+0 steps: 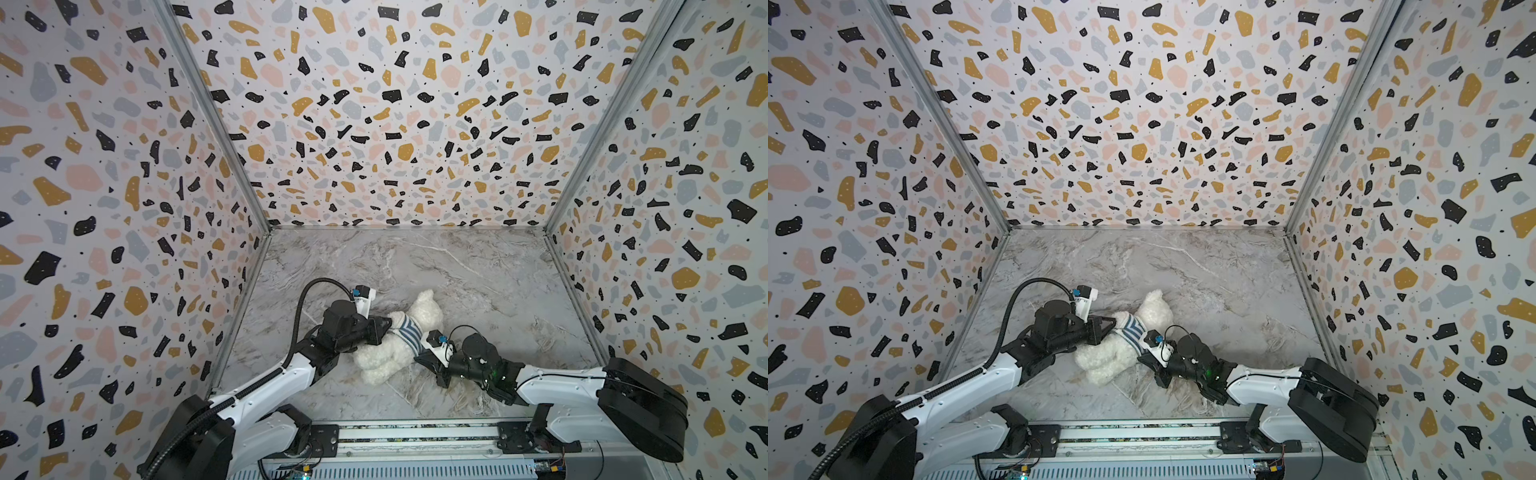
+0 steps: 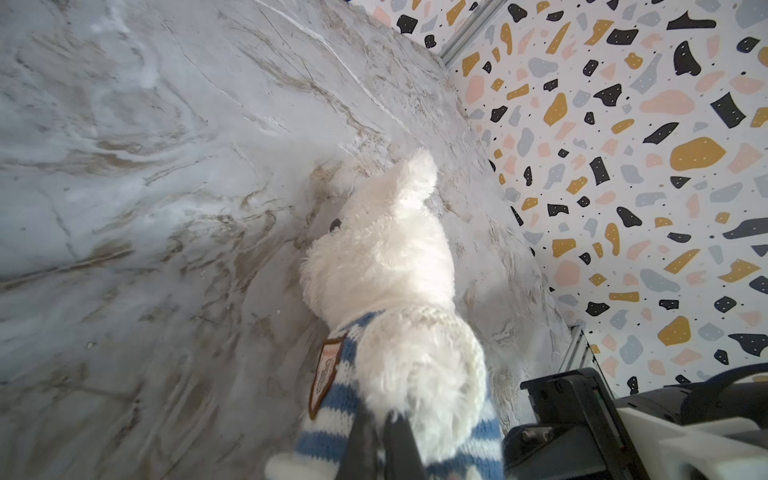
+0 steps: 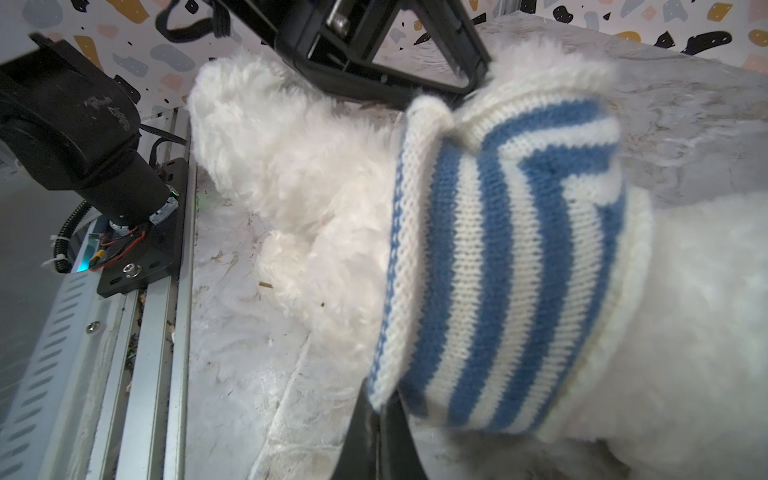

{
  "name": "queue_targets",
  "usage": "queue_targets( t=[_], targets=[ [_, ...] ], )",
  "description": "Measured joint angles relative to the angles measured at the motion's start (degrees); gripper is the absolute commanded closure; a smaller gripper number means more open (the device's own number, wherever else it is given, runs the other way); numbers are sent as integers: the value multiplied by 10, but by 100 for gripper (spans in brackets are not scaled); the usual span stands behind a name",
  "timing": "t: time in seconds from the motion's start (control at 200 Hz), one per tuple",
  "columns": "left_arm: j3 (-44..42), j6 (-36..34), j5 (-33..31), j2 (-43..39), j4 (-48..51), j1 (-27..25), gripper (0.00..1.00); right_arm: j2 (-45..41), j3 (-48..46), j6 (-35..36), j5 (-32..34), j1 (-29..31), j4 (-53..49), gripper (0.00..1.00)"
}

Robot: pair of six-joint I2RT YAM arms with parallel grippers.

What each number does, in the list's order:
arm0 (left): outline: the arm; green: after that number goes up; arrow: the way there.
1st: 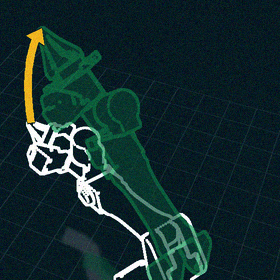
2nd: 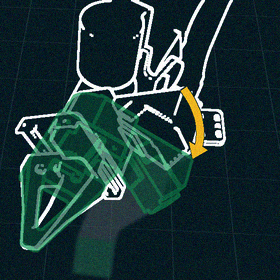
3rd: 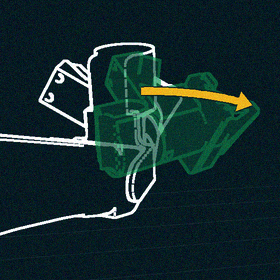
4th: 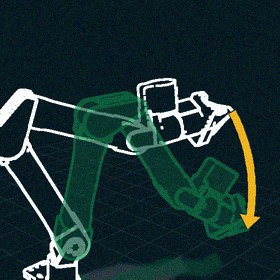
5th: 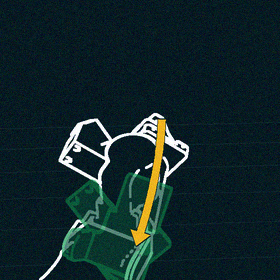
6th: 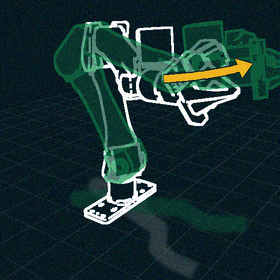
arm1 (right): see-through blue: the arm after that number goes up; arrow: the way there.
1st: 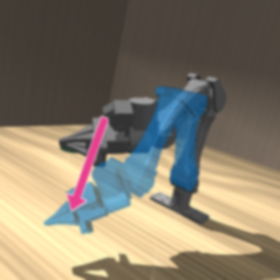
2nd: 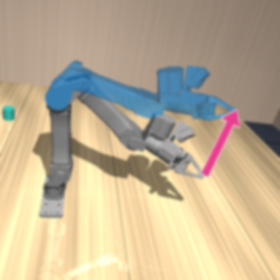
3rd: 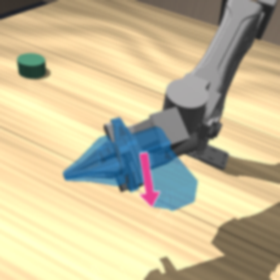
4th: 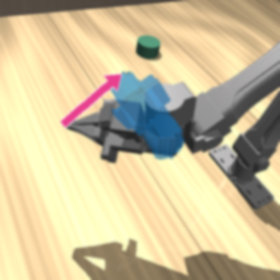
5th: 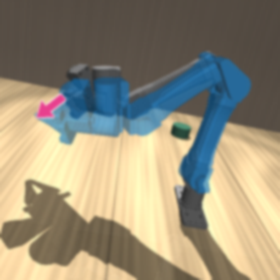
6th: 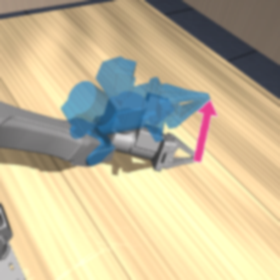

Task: Dress the teddy bear

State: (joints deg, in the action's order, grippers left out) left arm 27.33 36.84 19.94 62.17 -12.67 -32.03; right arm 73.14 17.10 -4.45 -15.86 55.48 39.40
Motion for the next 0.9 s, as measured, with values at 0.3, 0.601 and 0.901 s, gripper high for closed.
queue_targets(
  t=[0.3,0.601,0.901],
  targets=[
    [-5,7,-19,-37,12,0,100,5,18,-20,25,-5,-24,66],
    [-1,-17,-36,-79,79,19,100,-116,17,-65,100,-16,-47,51],
    [35,-51,-65,-122,187,38,100,-206,-13,-103,160,-48,-69,41]
  ],
)
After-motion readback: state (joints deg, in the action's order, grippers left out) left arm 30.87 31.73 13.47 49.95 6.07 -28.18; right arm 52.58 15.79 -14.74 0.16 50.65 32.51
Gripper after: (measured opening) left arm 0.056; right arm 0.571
